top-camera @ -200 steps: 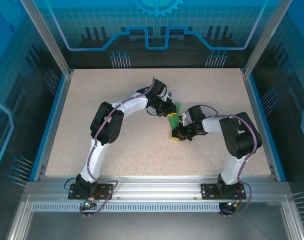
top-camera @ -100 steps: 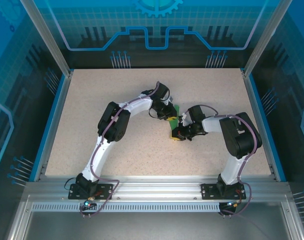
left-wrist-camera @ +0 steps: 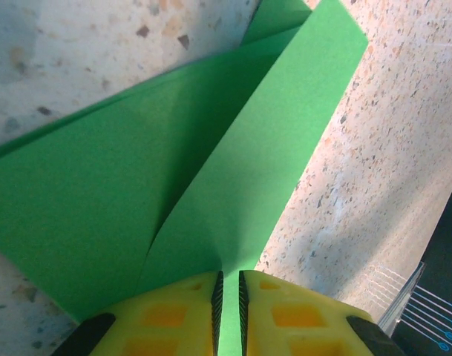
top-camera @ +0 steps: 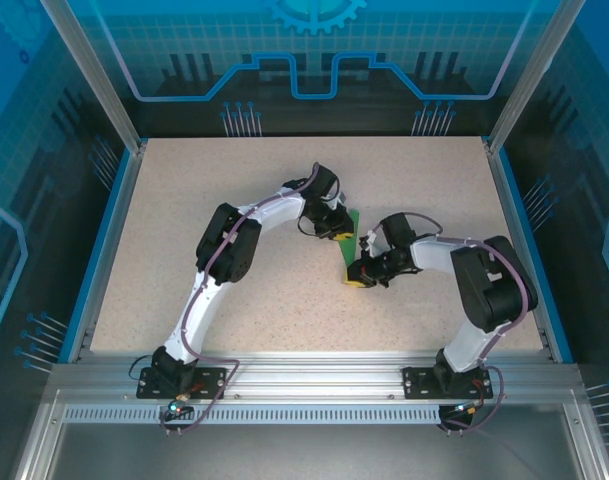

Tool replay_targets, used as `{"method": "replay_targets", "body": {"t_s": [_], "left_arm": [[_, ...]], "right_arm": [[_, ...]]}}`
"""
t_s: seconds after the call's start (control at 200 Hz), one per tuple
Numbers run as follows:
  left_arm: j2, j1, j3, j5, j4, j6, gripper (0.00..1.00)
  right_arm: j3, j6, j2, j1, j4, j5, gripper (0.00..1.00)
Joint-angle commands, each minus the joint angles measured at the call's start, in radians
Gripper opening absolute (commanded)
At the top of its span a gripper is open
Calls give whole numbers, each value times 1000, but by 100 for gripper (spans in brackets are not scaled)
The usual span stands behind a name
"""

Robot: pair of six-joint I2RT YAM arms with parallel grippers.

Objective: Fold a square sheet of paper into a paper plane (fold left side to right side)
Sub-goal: Fold the wing for the fifth time at the center of the table.

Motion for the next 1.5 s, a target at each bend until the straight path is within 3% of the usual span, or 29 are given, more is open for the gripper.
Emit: {"method": "replay_targets", "body": {"t_s": [0.0,0.21,0.745,1.24,1.381,1.496], "left_arm": [[47,13,-25,-30,-13,19,17],[45,9,-26,-26,-12,21,17],[45,11,-22,-35,-20,25,17],[34,18,8,-8,-20,26,19],[-4,19,35,46,-13,34,27],[-81,20,55,86,-9,54,36]], "right_arm": [[34,37,-27,-35,30,-60,4],[86,126,63,-56,171,-56,4],[54,95,181,-39,121,28,4],[-73,61,79,1,72,-5,5],[-58,32,-10,-21,32,11,7],[5,-38,-107,-41,-94,137,12]]}}
